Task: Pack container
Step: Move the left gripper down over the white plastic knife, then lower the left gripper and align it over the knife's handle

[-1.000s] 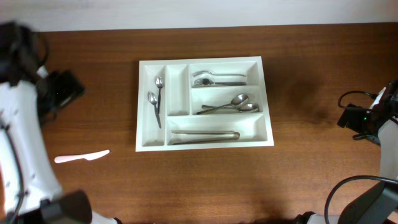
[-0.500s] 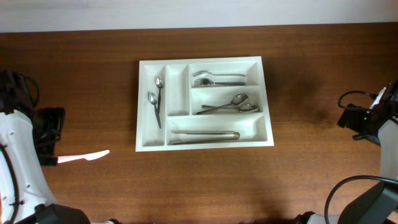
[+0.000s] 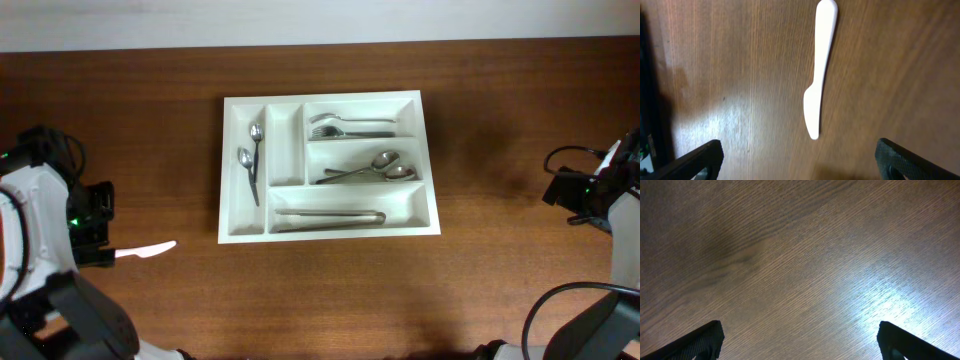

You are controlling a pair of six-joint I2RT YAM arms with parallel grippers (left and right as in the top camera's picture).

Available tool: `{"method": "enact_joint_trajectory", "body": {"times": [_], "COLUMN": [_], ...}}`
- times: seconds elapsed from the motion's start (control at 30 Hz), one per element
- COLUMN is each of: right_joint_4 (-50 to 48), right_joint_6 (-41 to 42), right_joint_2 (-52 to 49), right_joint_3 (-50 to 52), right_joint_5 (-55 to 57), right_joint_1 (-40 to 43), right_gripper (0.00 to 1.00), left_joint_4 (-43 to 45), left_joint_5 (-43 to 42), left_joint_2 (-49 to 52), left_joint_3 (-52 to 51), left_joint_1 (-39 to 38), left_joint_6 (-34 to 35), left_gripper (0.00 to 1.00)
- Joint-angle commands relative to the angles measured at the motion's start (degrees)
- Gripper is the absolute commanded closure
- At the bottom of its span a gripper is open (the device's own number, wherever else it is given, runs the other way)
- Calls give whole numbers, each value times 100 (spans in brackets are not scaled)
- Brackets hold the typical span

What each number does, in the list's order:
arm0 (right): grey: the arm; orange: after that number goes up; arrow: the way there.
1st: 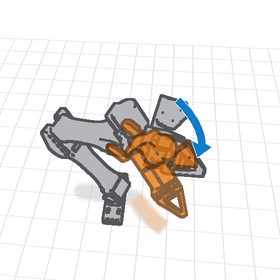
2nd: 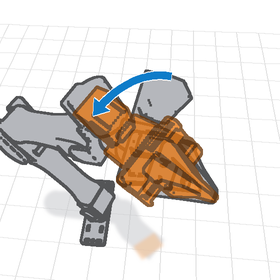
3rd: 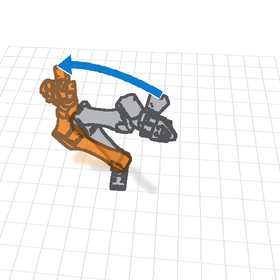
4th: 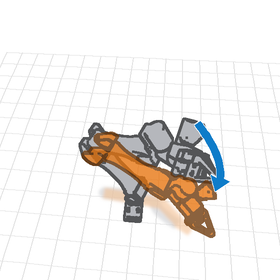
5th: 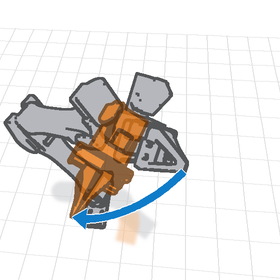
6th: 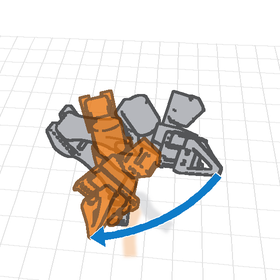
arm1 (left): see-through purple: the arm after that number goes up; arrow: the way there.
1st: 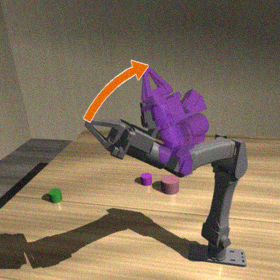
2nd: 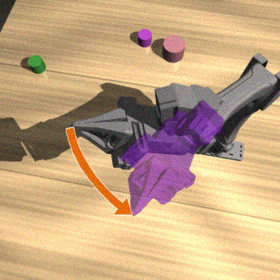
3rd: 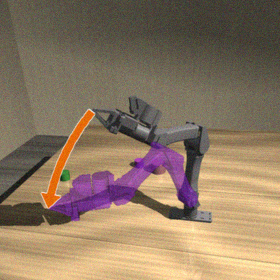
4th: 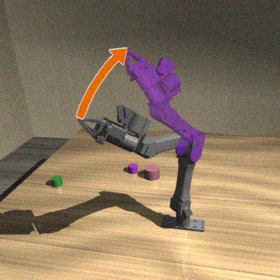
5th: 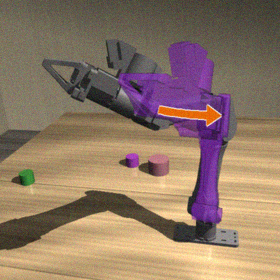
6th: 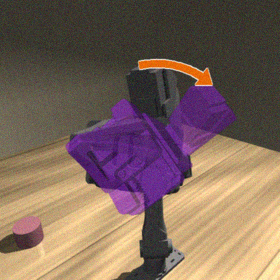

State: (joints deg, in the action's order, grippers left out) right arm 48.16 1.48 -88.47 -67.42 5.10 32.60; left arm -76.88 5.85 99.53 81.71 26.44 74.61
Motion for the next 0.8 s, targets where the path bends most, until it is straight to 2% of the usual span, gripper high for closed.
{"method": "enact_joint_trajectory", "body": {"times": [0.0,0.1,0.23,0.47,0.63,0.77], "right_joint_4": [-2,-2,-2,-2,-2,-2], "right_joint_6": [2,2,2,2,2,2], "right_joint_2": [-37,-37,-37,-37,-37,-37], "right_joint_3": [13,13,13,13,13,13], "right_joint_5": [7,7,7,7,7,7], "right_joint_1": [33,33,33,33,33,33], "right_gripper": [1,1,1,1,1,1], "left_joint_4": [57,177,498,470,472,828], "left_joint_5": [157,199,192,199,245,170], "left_joint_2": [380,636,778,774,721,426], "left_joint_3": [-68,-68,-83,-151,-560,-1115], "left_joint_1": [26,26,24,37,37,37], "left_joint_6": [-92,-170,-925,-1414,-1340,-1235], "left_gripper": [1,1,1,1,1,1]}}
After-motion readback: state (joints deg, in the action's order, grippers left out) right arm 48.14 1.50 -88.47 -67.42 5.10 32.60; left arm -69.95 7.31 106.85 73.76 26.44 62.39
